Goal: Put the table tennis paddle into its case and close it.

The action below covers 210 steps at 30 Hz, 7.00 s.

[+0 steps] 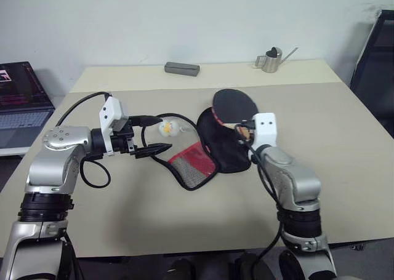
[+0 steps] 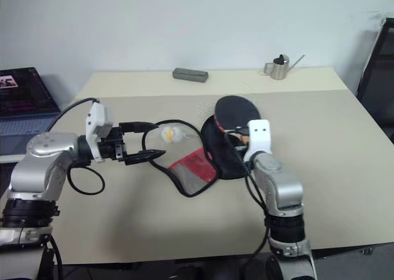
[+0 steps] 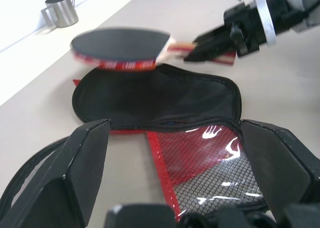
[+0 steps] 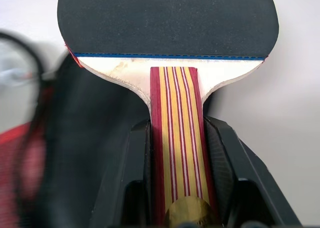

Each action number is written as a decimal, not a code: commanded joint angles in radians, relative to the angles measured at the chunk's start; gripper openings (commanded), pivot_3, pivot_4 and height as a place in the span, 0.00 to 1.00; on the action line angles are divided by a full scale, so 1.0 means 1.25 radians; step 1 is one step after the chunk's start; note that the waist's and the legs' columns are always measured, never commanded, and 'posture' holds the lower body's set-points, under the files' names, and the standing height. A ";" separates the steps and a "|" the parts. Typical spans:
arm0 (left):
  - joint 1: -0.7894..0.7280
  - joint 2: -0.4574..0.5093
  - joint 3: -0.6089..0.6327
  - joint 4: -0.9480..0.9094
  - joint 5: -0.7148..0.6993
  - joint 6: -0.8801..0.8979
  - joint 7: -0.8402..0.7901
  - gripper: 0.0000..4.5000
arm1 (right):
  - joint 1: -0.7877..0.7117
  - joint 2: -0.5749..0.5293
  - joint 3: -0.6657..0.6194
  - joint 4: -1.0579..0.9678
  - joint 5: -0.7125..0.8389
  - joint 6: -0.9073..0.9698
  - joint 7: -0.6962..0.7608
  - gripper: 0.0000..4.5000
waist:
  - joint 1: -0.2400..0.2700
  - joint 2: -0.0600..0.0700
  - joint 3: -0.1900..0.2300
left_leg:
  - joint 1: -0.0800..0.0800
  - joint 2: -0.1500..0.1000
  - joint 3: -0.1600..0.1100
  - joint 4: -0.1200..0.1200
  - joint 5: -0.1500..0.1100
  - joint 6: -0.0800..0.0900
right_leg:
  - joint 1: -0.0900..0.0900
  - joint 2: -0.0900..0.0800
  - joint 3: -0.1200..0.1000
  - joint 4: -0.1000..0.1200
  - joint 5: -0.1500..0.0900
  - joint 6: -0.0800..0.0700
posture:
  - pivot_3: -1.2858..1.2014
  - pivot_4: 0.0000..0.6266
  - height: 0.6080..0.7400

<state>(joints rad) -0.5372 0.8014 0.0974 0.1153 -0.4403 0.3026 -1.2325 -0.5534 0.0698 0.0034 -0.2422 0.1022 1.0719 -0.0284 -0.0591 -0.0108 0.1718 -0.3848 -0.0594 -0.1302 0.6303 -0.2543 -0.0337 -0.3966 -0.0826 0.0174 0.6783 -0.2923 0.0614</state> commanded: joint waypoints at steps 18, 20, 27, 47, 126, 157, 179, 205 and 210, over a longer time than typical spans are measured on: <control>0.024 0.019 0.033 -0.063 -0.017 0.012 0.018 1.00 | 0.015 0.017 0.055 0.023 -0.007 -0.045 0.003 0.26 | -0.003 0.000 0.000 | -0.007 0.000 0.000 0.000 0.003 -0.004 | -0.008 0.000 0.000 0.002 0.000 0.000 | 0.52 0.24 1.00; 0.025 0.019 0.033 -0.065 -0.018 0.012 0.018 1.00 | 0.019 0.017 0.062 0.021 -0.008 -0.043 0.005 0.26 | -0.003 0.000 0.000 | -0.007 0.000 0.000 0.000 0.003 -0.004 | -0.008 0.000 0.000 0.002 0.000 0.000 | 0.52 0.24 1.00; 0.035 0.017 0.035 -0.074 -0.020 0.013 0.021 1.00 | 0.023 0.008 0.073 0.028 -0.011 -0.037 0.012 0.26 | -0.004 0.000 0.000 | -0.007 0.000 0.000 0.000 0.003 -0.004 | -0.008 0.000 0.000 0.002 0.000 0.000 | 0.52 0.24 1.00; 0.032 0.019 0.037 -0.068 -0.018 0.007 0.021 1.00 | 0.017 0.008 0.055 0.083 -0.013 -0.086 0.000 0.54 | -0.004 0.000 0.000 | -0.007 0.000 0.000 0.001 0.003 -0.005 | -0.008 0.000 0.000 0.003 0.000 0.000 | 0.52 0.24 1.00; -0.067 -0.188 -0.074 0.333 0.200 -0.182 0.184 1.00 | -0.158 -0.832 -0.150 -0.007 0.470 -0.208 0.925 0.99 | 0.014 -0.002 -0.001 | -0.012 -0.002 -0.001 0.012 0.001 -0.001 | -0.006 -0.001 -0.003 0.004 0.002 0.001 | 0.52 0.24 1.00; -0.419 -0.489 -0.171 0.823 0.339 -0.435 0.127 1.00 | -0.085 -0.888 -0.219 -0.096 0.557 -0.114 0.826 0.99 | 0.021 -0.006 0.002 | -0.013 -0.003 0.003 0.013 0.001 -0.001 | -0.006 -0.002 -0.004 0.003 0.002 0.002 | 0.52 0.24 1.00; -0.092 -0.206 -0.048 0.065 0.082 -0.018 -0.013 1.00 | -0.103 -0.571 -0.091 0.108 0.422 -0.028 0.415 0.99 | 0.007 -0.007 0.002 | -0.012 -0.002 -0.001 0.013 0.002 -0.003 | -0.006 -0.002 -0.002 0.005 0.002 0.002 | 0.52 0.24 1.00; -0.095 -0.169 -0.037 0.019 0.048 0.024 0.042 1.00 | -0.201 -0.349 0.030 0.477 0.165 -0.228 0.408 0.99 | 0.000 -0.007 0.002 | -0.012 -0.002 -0.001 0.013 0.003 -0.004 | -0.006 -0.001 -0.002 0.005 0.003 0.002 | 0.52 0.24 1.00; -0.093 -0.168 -0.037 0.018 0.049 0.022 0.043 1.00 | -0.207 -0.339 0.029 0.526 0.138 -0.249 0.416 0.99 | -0.001 -0.007 0.002 | -0.012 -0.002 -0.001 0.013 0.003 -0.004 | -0.007 -0.001 -0.002 0.005 0.003 0.002 | 0.52 0.24 1.00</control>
<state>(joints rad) -0.6337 0.5829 0.0372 0.1557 -0.3586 0.3417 -1.1857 -0.7858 -0.3538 0.0434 0.4151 0.2862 0.7788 0.4818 -0.0602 -0.0190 0.1743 -0.3993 -0.0617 -0.1308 0.6465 -0.2512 -0.0382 -0.4047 -0.0845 0.0153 0.6843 -0.2890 0.0633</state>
